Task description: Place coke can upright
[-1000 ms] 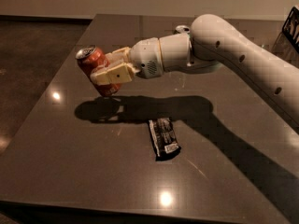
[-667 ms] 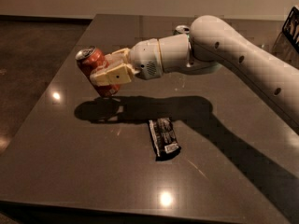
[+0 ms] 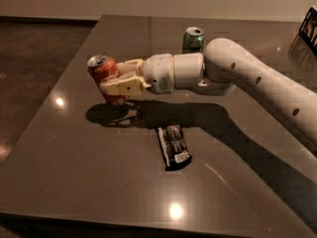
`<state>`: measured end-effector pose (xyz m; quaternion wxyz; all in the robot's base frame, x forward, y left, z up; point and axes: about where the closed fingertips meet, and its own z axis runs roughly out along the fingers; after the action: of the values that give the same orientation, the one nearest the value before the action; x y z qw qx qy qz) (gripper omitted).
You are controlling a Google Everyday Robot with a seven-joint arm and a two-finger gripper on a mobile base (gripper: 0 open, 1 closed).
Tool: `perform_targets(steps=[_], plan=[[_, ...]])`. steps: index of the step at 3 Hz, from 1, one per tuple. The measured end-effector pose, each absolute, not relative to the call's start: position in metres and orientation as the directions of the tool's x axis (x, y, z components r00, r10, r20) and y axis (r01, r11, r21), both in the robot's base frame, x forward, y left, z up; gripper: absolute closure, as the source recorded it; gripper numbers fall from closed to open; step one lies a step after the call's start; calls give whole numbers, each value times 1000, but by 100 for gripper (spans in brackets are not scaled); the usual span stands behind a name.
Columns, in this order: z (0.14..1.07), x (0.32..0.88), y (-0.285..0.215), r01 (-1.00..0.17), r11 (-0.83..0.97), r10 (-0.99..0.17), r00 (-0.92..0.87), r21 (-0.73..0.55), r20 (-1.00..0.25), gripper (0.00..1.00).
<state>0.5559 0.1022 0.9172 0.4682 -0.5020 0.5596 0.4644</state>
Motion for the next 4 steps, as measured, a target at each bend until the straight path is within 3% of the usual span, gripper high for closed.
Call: perform_targets(steps=[1, 2, 4], plan=[[909, 568, 99, -997, 75, -66, -41, 36, -997, 100], [905, 578, 97, -995, 96, -32, -23, 20, -999, 84], [902, 580, 98, -993, 115, -13, 23, -25, -1000, 36]])
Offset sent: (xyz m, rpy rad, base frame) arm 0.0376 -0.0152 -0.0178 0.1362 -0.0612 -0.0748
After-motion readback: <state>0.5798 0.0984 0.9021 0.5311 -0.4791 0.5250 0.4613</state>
